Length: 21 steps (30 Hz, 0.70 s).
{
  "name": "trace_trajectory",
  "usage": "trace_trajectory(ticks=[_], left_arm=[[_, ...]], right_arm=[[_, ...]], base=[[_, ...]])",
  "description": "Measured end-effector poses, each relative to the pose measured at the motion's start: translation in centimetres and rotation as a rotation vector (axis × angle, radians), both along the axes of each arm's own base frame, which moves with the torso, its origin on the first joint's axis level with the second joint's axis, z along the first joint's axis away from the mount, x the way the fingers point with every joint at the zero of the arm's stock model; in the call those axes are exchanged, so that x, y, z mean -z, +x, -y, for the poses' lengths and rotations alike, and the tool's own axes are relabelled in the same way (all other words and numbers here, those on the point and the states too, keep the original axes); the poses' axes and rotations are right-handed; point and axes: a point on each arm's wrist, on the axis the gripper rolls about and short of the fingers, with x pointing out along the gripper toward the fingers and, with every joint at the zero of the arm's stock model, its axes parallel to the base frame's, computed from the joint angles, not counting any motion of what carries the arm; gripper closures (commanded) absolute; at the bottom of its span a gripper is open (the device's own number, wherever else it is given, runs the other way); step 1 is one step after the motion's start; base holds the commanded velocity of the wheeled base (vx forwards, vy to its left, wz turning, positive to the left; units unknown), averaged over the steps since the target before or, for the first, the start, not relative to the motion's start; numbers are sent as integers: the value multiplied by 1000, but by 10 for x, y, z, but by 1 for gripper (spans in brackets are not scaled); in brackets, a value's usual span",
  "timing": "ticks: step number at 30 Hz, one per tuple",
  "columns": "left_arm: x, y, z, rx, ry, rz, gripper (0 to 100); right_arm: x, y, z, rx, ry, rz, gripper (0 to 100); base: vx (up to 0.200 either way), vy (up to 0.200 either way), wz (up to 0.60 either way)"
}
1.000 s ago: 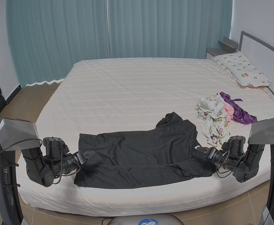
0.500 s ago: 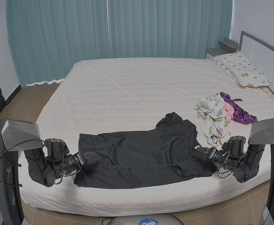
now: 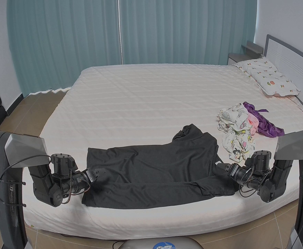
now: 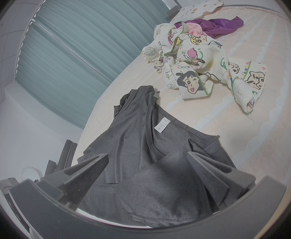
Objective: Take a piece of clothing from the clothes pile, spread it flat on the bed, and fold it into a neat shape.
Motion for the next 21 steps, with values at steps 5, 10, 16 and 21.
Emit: trace_trajectory(ticks=[5, 10, 16, 21], left_arm=[[4, 4, 3, -25, 21, 4, 0], [6, 7, 3, -54, 13, 2, 0], [9, 6, 3, -56, 13, -8, 100], [11, 2, 2, -70, 25, -22, 100]], right_arm=[[0, 0, 0, -1, -1, -1, 0], [0, 0, 0, -1, 0, -3, 0], [0, 0, 0, -1, 0, -3, 0], [0, 0, 0, 0, -1, -3, 0]], base=[[0, 0, 0], [0, 0, 0], [0, 0, 0], [0, 0, 0]])
